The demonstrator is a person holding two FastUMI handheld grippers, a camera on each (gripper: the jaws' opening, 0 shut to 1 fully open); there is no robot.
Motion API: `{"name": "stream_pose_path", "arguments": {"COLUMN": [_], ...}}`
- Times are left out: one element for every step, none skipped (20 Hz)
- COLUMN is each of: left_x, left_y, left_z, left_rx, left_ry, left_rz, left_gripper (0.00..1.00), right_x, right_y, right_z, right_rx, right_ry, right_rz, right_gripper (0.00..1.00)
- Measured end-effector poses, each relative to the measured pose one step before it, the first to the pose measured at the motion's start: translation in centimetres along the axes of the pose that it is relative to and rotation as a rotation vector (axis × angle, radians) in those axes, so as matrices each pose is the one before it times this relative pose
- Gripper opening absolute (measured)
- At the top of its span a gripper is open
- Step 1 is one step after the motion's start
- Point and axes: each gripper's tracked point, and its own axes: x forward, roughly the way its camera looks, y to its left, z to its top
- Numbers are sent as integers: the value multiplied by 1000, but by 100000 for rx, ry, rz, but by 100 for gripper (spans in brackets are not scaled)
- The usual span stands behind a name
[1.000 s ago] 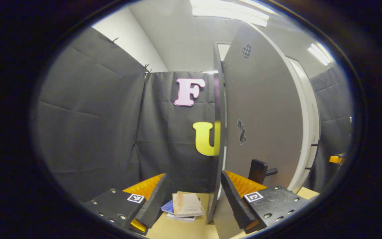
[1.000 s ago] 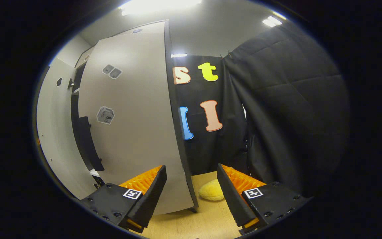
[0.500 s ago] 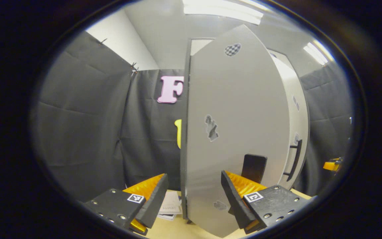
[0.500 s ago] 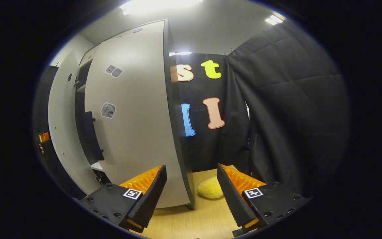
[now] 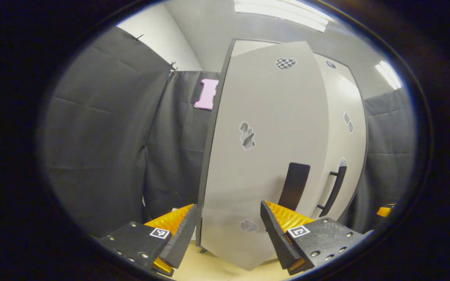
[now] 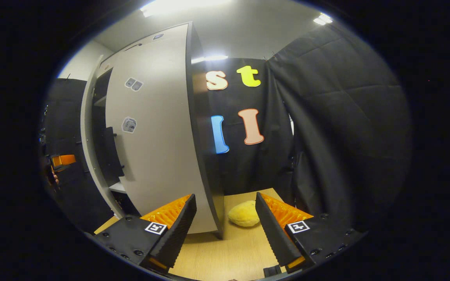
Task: Grab one shoe with the right hand and put it into the shoe cabinet, grab the other shoe with the left hand and put it into the shoe cabinet; then close the right door with the right hand and the left door with the left hand.
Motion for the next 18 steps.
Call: {"name": "stream_pose_path", "arguments": {"left_x": [-980, -1048, -1472, -1102, -958, -681, -366, -422, -432, -328, -12, 46, 247, 370, -218, -291, -100, -22], "left_y": [-113, -23, 23, -106, -342, -551, -609, -443, -336, -220, -262, -312, -182, 397, 568, 638, 1040, 1103], "left_z": [-167, 73, -35, -40, 36, 84, 193, 266, 401, 400, 23, 100, -66, 120, 286, 422, 368, 248], "left_rx": [617, 1154, 1033, 630, 488, 490, 299, 359, 382, 577, -171, -1453, -2221, -2319, -1572, -417, 285, 323], "left_ry": [438, -164, -584, -588, -770, -195, 100, 35, -412, -421, -681, -356, -99, -199, -1036, -1684, -1431, -1222], "left_rz": [1423, 1985, 2110, 1232, 229, -1393, -1725, -1709, -1337, -1541, -2339, -3767, -3682, -1442, -804, 254, 1358, 1186], "left_gripper": [85, 100, 99, 99, 99, 99, 99, 100, 100, 99, 100, 100, 97, 95, 92, 92, 92, 93], "right_x": [-78, 8, 201, 163, 66, 123, 275, 116, -4, 85, 254, 245, 303, 232, 111, 34, 13, -28], "right_y": [3, -74, -85, 69, 291, 752, 750, 534, 485, 423, 507, 537, 508, 355, 457, 437, 397, 289], "right_z": [336, 216, 242, 420, 420, 367, 272, 325, 563, 626, 582, 422, 235, 139, 30, 178, 43, -154], "right_rx": [-1592, -1133, -580, 34, 671, 1164, 978, 520, -36, -351, -461, -388, -327, -114, 20, -171, -484, -920], "right_ry": [-62, -319, -120, -336, -464, -582, 42, -324, -894, -1583, -1830, -1145, -457, 863, 411, -273, -272, 124], "right_rz": [2540, 1953, 1490, 1723, 2131, 3464, 2791, 1186, 255, -215, -462, -487, -822, -1719, -1419, -1396, -1356, -1205], "right_gripper": [92, 96, 96, 96, 92, 92, 92, 96, 92, 92, 96, 92, 96, 96, 96, 96, 96, 96]}}
